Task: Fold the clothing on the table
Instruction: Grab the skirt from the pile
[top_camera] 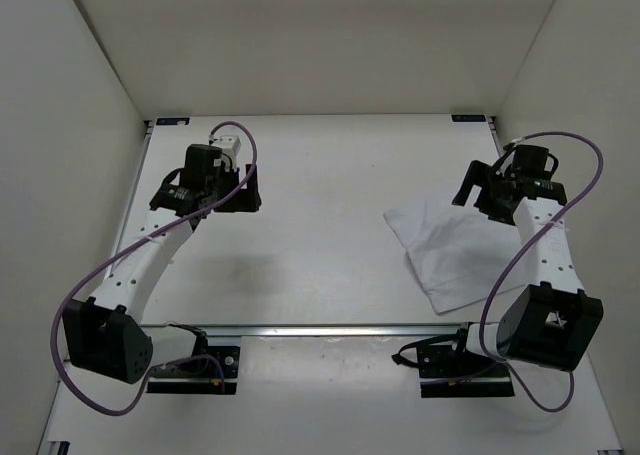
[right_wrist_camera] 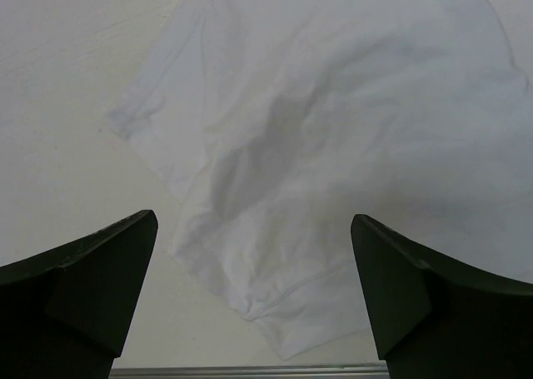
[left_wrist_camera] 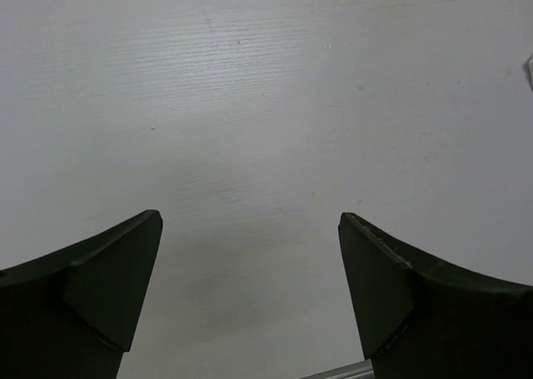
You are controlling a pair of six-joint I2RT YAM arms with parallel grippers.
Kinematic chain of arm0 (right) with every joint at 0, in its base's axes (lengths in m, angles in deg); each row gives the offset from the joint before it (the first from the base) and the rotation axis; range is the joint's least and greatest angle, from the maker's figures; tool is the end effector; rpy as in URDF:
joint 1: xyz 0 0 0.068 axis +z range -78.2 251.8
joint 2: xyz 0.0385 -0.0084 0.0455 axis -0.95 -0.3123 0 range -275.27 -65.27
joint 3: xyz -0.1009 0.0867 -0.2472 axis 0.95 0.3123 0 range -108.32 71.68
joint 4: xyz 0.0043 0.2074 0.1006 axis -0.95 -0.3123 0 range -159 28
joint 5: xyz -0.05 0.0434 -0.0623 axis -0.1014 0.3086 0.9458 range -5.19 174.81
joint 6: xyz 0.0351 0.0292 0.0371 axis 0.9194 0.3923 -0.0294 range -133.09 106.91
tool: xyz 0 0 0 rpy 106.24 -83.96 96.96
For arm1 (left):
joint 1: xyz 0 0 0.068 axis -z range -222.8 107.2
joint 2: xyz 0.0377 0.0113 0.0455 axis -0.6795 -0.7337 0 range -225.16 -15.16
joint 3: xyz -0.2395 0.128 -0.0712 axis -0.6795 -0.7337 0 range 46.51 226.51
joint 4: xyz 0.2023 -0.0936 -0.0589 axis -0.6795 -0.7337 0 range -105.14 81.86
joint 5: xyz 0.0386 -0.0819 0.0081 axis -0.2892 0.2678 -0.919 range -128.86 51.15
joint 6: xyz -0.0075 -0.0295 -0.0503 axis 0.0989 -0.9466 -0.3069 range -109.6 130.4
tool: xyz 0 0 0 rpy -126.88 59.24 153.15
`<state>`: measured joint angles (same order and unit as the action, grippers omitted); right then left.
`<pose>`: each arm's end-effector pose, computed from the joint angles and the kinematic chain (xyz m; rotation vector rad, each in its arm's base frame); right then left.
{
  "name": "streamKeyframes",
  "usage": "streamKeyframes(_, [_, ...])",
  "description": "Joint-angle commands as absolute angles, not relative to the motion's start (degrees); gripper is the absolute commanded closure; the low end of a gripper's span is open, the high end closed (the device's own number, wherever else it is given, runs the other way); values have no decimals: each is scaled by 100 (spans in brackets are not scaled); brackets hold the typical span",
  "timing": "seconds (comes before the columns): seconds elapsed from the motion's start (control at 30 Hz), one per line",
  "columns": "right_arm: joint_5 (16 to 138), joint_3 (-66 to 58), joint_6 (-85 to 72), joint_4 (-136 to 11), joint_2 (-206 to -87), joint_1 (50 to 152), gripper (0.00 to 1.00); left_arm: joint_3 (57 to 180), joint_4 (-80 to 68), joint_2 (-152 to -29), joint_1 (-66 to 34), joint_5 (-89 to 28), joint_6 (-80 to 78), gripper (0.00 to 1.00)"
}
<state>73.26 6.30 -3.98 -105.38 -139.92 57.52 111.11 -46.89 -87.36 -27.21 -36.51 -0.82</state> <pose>0.2315 -0.0500 0.3091 0.4187 2.4400 0.2120 0.2259 -0.0649 0.3198 0.1111 2.3934 -0.2701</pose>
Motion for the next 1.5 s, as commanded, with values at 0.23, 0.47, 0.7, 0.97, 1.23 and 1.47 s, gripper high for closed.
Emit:
streamKeyframes(0.23, [8086, 515, -412, -10744, -14376, 5862, 1, 10619, -4145, -8450, -2539, -3166, -111, 1])
streamKeyframes(0.47, [7872, 998, -166, -9911, -14656, 5589, 3, 10988, -4778, -8810, -2575, -3867, 38, 1])
streamKeyframes(0.7, [8024, 279, -272, -10366, -15851, 6151, 4, 11067, -4752, -9215, -2654, -3930, -155, 1])
streamKeyframes(0.97, [7671, 382, 184, -9866, -15738, 7275, 4, 10892, -4277, -9189, -2602, -3482, -138, 1])
streamKeyframes(1.23, [8032, 339, 282, -10347, -16133, 8093, 6, 10610, -4189, -8987, -2602, -3314, -94, 1])
streamKeyframes(1.47, [8850, 769, 247, -10771, -16047, 8560, 7, 10356, -4067, -8732, -2610, -3103, -164, 2])
